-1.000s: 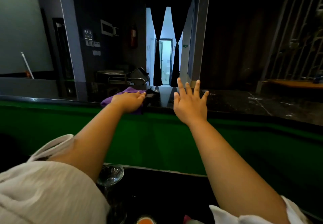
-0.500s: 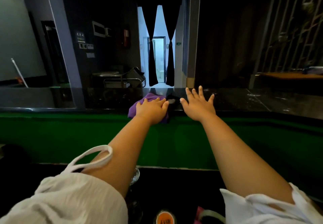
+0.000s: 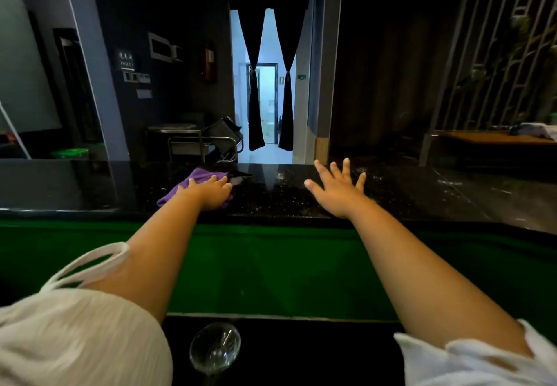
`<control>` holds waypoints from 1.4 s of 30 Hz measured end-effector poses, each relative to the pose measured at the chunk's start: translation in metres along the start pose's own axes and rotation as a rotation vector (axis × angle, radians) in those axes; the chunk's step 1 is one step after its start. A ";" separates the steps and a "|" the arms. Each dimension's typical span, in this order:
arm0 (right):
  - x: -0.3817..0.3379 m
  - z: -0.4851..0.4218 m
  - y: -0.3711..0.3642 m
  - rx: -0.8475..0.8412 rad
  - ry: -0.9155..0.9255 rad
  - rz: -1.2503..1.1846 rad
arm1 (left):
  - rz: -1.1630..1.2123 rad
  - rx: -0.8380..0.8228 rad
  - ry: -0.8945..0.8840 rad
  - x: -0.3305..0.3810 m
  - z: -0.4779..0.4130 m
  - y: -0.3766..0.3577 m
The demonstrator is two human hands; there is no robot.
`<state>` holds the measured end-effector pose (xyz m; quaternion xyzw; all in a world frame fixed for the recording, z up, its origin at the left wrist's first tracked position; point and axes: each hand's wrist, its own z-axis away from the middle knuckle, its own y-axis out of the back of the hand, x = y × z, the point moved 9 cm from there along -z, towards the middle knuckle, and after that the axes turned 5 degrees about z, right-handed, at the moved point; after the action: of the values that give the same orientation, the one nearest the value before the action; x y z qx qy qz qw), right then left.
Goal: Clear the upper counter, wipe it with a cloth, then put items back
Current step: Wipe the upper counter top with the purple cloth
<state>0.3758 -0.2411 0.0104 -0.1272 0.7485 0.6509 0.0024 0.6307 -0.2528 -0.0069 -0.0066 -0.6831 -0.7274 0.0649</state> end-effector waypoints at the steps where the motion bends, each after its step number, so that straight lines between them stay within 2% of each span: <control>1: 0.000 -0.003 -0.002 0.004 0.007 -0.010 | -0.049 -0.006 -0.013 0.003 -0.009 0.003; 4: 0.002 -0.010 -0.004 0.023 0.014 -0.026 | -0.079 -0.048 -0.013 0.009 -0.041 0.010; 7: 0.003 -0.012 -0.004 0.021 0.019 -0.040 | 0.003 -0.067 0.031 0.023 -0.063 0.009; 12: 0.005 -0.009 -0.003 0.000 0.015 -0.045 | 0.159 -0.008 -0.172 0.079 -0.017 0.005; 15: 0.005 -0.006 -0.003 -0.018 0.003 0.010 | 0.051 -0.008 -0.262 0.080 0.019 -0.002; 20: 0.003 0.001 -0.007 -0.082 -0.017 0.058 | -0.148 -0.029 -0.209 0.045 0.043 -0.014; 24: 0.002 0.001 -0.008 -0.087 -0.011 0.075 | -0.238 -0.059 -0.177 0.033 0.021 0.000; 27: 0.001 0.000 -0.008 -0.081 0.007 0.064 | -0.071 -0.105 -0.068 0.021 -0.015 0.009; 29: 0.001 -0.001 -0.008 -0.074 0.020 0.065 | -0.078 -0.058 -0.089 0.030 -0.036 0.017; 32: 0.001 -0.004 -0.010 -0.073 0.041 0.060 | 0.097 -0.046 -0.102 0.048 -0.060 0.024; 36: 0.002 -0.013 -0.014 -0.072 0.047 0.073 | 0.076 -0.003 -0.231 0.081 -0.076 0.032; 42: 0.004 -0.013 -0.012 -0.067 0.037 0.054 | 0.114 -0.084 -0.219 0.101 -0.053 0.015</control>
<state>0.3766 -0.2558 0.0002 -0.1188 0.7293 0.6729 -0.0332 0.5368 -0.3150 0.0144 -0.1275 -0.6534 -0.7455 0.0311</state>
